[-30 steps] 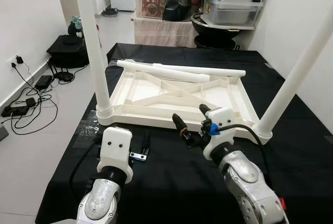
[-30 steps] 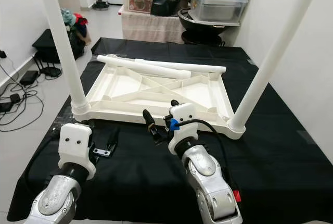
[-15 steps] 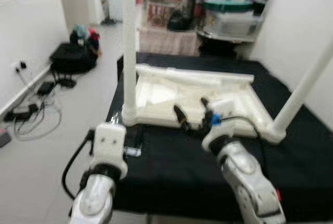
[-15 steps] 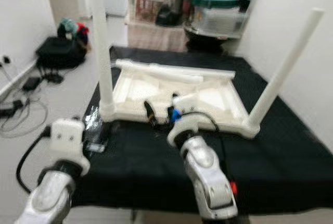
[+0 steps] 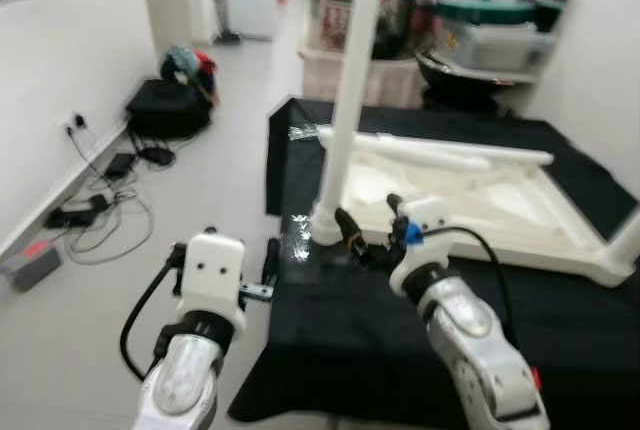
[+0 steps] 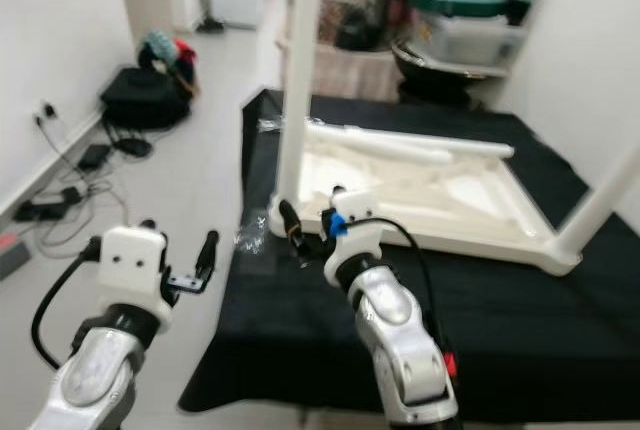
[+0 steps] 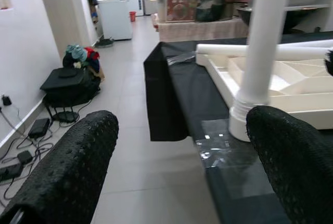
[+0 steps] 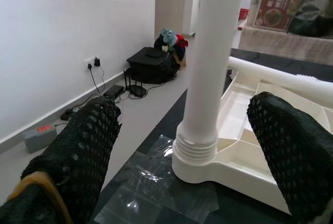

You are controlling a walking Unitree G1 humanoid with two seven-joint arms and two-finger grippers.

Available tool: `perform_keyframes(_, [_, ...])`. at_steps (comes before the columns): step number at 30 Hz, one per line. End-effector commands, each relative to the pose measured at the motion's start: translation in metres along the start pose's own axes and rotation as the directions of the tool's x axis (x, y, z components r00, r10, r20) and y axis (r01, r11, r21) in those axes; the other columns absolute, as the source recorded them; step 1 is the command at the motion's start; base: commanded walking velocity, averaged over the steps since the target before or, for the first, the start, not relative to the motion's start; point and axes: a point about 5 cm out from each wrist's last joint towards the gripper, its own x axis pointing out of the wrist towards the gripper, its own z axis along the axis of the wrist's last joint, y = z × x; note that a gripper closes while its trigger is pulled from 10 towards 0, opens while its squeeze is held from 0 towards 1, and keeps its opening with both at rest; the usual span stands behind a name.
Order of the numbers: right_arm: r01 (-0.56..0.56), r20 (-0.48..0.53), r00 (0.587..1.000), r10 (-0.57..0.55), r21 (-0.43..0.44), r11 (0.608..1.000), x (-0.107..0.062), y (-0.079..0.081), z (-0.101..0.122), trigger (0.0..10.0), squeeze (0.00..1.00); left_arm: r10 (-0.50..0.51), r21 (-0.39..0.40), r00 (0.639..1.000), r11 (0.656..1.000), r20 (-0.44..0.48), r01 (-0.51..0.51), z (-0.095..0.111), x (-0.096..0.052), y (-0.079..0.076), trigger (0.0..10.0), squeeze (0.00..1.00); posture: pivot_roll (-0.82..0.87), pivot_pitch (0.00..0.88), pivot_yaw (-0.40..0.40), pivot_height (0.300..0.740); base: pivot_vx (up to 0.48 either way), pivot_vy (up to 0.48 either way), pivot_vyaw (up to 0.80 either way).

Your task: Building children table

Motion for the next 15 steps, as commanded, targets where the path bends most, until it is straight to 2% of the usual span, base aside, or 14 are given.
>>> perform_keyframes(1, [0.003,-0.008,1.0,-0.003,0.006,1.0,-0.002,-0.002,-0.001,10.0,0.0,0.002,-0.001,1.0,1.0,-0.004,-0.002,0.001,0.0,-0.001,10.0,0.0,0.05,0.08,-0.106,0.74,0.0,0.0,0.0])
perform_keyframes(5, [0.004,-0.03,1.0,-0.004,0.012,1.0,-0.003,-0.003,-0.003,10.0,0.0,0.006,0.001,1.0,1.0,0.0,-0.006,0.002,0.0,-0.001,10.0,0.0,0.05,0.077,-0.102,0.74,0.0,0.0,0.0])
perform_keyframes(6, [0.064,-0.046,0.997,-0.064,-0.002,0.998,-0.003,-0.014,-0.006,10.0,0.0,0.015,0.004,1.0,1.0,0.005,-0.015,0.003,0.0,0.001,10.0,0.0,0.05,0.074,-0.103,0.74,0.0,0.0,0.0])
perform_keyframes(7, [0.187,-0.057,0.98,-0.191,-0.059,0.981,-0.005,-0.035,-0.008,10.0,0.0,0.04,0.011,0.999,0.999,0.014,-0.041,0.005,0.0,0.004,10.0,0.0,0.05,0.073,-0.1,0.74,0.0,0.0,0.0])
perform_keyframes(10, [0.226,-0.053,0.972,-0.23,-0.08,0.971,-0.006,-0.042,-0.008,10.0,0.0,0.049,0.013,0.999,0.999,0.016,-0.049,0.006,0.0,0.006,10.0,0.0,0.05,0.073,-0.1,0.74,0.0,0.0,0.0])
perform_keyframes(14, [0.4,-0.018,0.914,-0.405,-0.125,0.908,-0.013,-0.069,-0.003,10.0,0.0,0.137,0.071,0.99,0.988,0.043,-0.14,0.008,-0.001,0.022,10.0,0.0,0.05,0.067,-0.102,0.74,0.0,0.0,0.0])
perform_keyframes(15, [0.4,-0.018,0.914,-0.405,-0.125,0.908,-0.013,-0.069,-0.003,10.0,0.0,0.137,0.071,0.99,0.988,0.043,-0.14,0.008,-0.001,0.022,10.0,0.0,0.05,0.067,-0.102,0.74,0.0,0.0,0.0])
